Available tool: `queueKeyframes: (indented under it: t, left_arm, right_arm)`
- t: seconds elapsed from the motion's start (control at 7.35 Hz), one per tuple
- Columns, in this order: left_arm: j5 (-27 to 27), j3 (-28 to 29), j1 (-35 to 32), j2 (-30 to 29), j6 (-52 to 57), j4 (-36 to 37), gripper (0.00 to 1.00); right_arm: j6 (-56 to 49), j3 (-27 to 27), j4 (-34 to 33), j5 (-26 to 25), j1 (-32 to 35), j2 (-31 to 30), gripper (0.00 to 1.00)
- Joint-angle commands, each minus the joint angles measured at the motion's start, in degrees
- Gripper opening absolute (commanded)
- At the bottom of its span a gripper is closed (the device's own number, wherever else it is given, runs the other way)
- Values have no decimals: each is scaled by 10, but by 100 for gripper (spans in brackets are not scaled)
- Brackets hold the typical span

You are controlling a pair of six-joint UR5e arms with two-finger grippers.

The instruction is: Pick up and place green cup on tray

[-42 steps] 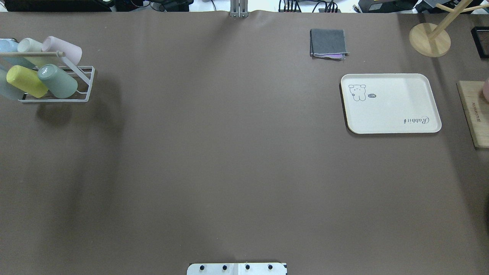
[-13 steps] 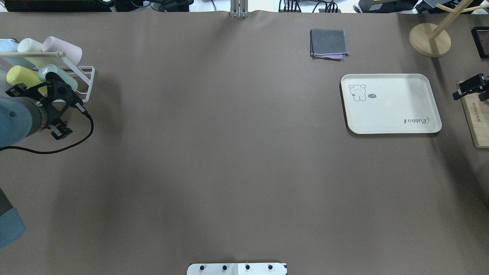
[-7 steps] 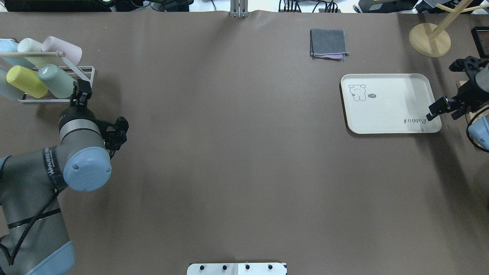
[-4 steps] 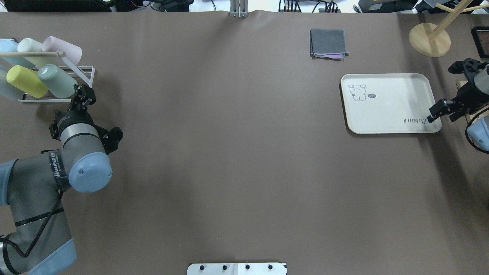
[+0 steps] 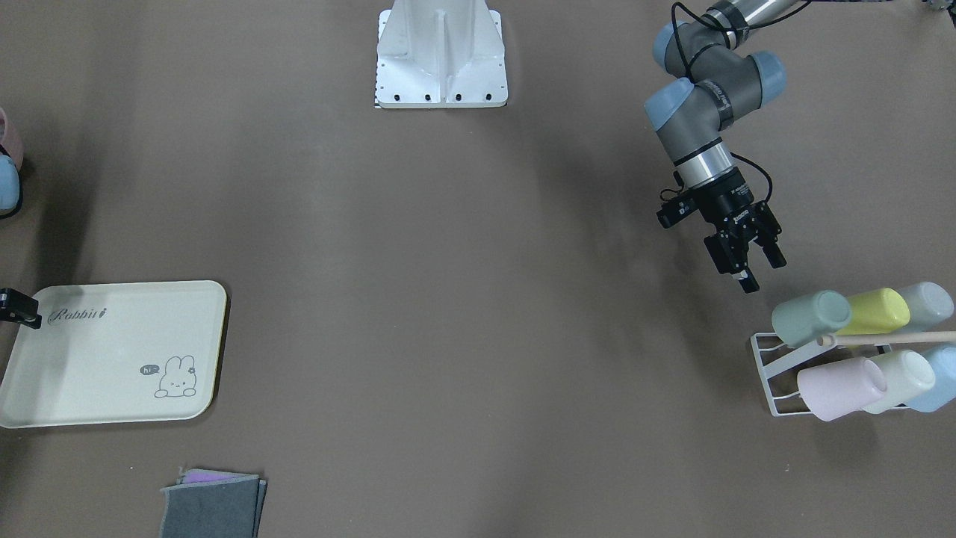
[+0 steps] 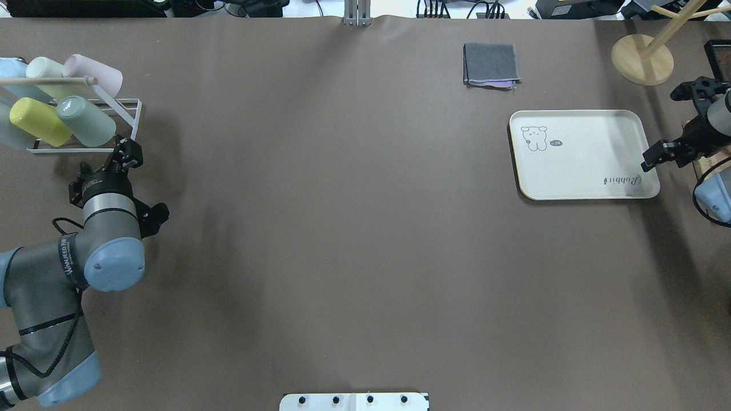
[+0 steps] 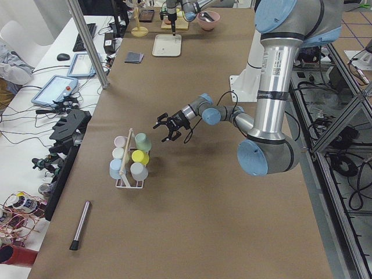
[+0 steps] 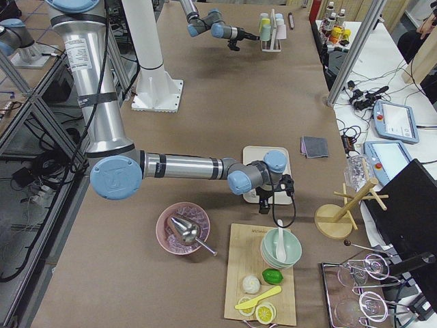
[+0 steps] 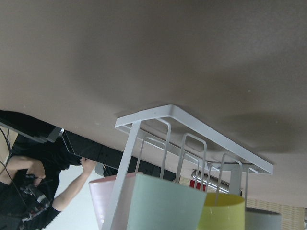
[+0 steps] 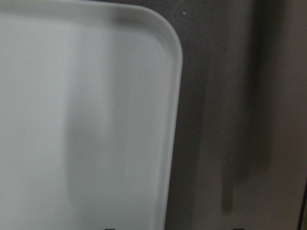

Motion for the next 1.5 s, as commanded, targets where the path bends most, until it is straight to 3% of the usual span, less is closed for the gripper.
queueKeyframes:
  t: [0.0, 0.68, 0.82, 0.95, 1.36]
  left_arm:
    - [25, 13, -6, 4, 88, -66, 92]
    - [69, 78, -7, 24, 103, -125, 93]
    - [69, 77, -9, 24, 109, -127, 93]
    - [68, 78, -15, 24, 110, -137, 93]
    - [68, 91, -23, 16, 147, -166, 93]
  right_arm:
    - [1, -6, 19, -4, 0, 6, 86]
    - [2, -35, 52, -2, -1, 7, 84]
    - [3, -34, 52, -1, -1, 8, 70]
    - [3, -34, 52, -2, -1, 8, 48]
    - [3, -35, 52, -1, -1, 11, 23]
